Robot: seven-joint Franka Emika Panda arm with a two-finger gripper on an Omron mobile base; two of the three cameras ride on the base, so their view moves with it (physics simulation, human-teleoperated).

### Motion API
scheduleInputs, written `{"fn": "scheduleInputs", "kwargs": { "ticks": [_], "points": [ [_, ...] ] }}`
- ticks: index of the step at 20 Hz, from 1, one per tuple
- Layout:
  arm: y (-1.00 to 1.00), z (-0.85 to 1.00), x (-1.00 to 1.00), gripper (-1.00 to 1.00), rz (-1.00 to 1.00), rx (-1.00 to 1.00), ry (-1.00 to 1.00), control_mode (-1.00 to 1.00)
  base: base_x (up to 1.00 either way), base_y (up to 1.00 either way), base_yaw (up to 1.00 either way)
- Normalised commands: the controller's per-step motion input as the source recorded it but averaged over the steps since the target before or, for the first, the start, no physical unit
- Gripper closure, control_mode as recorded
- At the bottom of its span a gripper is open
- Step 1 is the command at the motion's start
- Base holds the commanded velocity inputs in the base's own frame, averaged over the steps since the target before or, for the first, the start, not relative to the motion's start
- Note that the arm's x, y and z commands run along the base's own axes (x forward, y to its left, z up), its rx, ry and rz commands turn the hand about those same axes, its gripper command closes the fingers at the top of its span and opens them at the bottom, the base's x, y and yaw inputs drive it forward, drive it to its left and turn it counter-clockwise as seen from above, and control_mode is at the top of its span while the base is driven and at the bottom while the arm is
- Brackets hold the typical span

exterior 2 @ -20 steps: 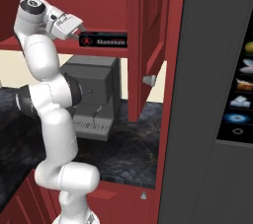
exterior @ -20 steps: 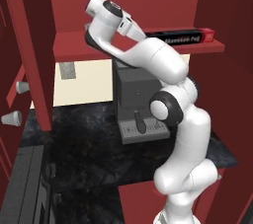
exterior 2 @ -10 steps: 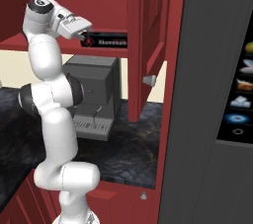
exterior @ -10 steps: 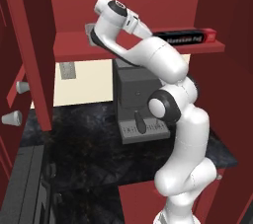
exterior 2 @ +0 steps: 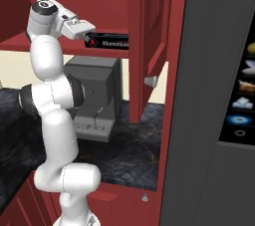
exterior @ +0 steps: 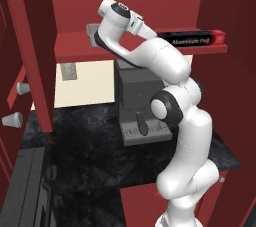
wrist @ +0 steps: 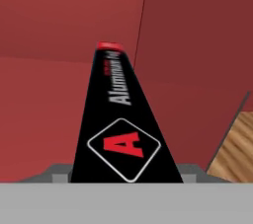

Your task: Retrieve the tupperware and aluminum foil from the cabinet and place them on the dining counter near the plate with kebab skewer and steak to prepare for storing leftovers.

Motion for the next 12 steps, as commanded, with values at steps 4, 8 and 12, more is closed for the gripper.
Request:
{"fn": "scheduleInputs", "kwargs": {
  "ticks": [4, 8, 12],
  "points": [
    [0.00, -0.02, -0.20, 1.00, 0.02, 0.00, -0.08, -1.00, 0.00, 0.00, 0.00],
    [0.03, 0.00, -0.91, 1.00, 0.21, 0.00, -0.19, -1.00, 0.00, 0.00, 0.00],
    [0.01, 0.00, -1.00, 1.00, 0.31, 0.00, -0.09, -1.00, 0.00, 0.00, 0.00]
  ]
}}
